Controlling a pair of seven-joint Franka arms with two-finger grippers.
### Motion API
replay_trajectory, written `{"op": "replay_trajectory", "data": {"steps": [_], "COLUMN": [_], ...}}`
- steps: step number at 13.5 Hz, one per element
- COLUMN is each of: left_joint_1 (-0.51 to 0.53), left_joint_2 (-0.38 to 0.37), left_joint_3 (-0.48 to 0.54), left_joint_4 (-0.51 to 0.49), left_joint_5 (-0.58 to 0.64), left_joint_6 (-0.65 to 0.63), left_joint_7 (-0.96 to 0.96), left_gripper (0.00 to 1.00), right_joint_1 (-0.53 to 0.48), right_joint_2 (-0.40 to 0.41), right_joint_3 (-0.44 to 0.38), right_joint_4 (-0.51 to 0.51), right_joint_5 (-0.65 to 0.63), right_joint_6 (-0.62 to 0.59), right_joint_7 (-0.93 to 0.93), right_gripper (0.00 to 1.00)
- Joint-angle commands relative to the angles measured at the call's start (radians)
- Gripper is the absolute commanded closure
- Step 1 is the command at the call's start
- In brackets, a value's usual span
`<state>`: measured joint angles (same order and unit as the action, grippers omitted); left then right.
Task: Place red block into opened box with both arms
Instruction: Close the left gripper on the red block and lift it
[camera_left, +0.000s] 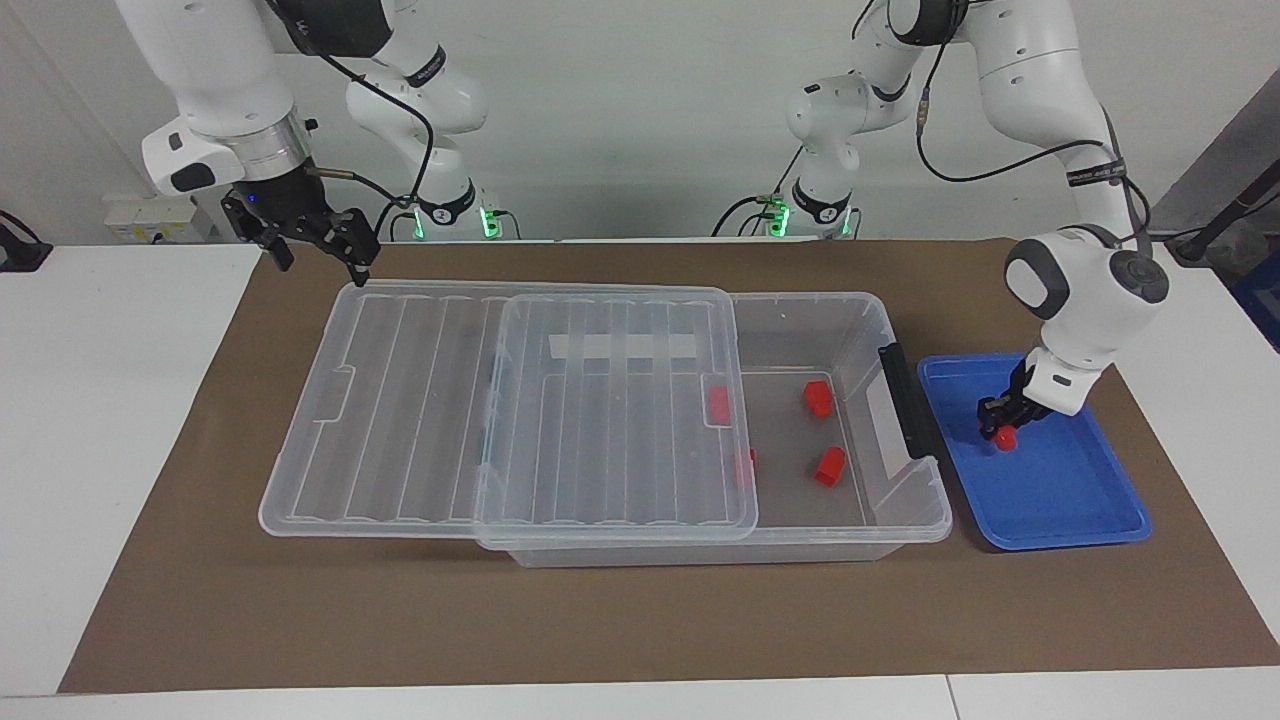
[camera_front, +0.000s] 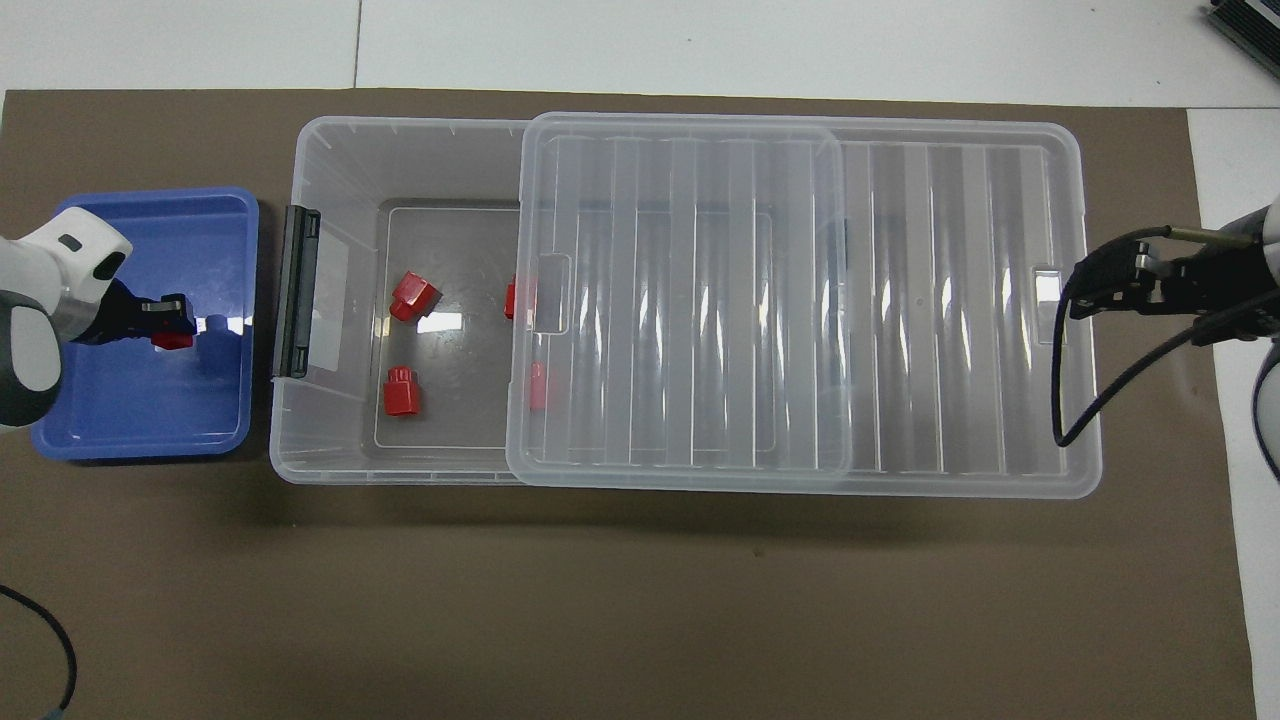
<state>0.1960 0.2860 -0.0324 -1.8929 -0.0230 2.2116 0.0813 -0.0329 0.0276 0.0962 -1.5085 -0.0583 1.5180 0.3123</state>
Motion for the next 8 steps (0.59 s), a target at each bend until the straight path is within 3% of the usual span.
{"op": "replay_trajectory", "data": {"steps": [1,5,8], "left_joint_1": [-0.012,-0.145,-0.292], "left_joint_2": [-0.099,-0.137,-0.139], "left_joint_3": [-0.001,-0.043,-0.057], "left_joint_4": [0.086,0.270,0.302], "left_joint_5": [-0.003,-0.006,-0.047], "left_joint_6": [-0.226,-0.495,-0.503], "left_joint_7": [-0.032,-0.318,-0.594], "left_gripper": [0.95,0.95,0.95], "right_joint_1": [-0.010,-0.010,-0.007], "right_joint_2": [-0.003,-0.003,-0.003], "right_joint_3": [0.004,0.002,0.004], "right_joint_4": [-0.006,-0.006,-0.006], "right_joint_5": [0.018,0.018,0.018], "right_joint_6": [-0.013,-0.012,-0.012], "right_joint_7": [0.008,0.008,0.008], "right_gripper": [0.00,0.00,0.00]}}
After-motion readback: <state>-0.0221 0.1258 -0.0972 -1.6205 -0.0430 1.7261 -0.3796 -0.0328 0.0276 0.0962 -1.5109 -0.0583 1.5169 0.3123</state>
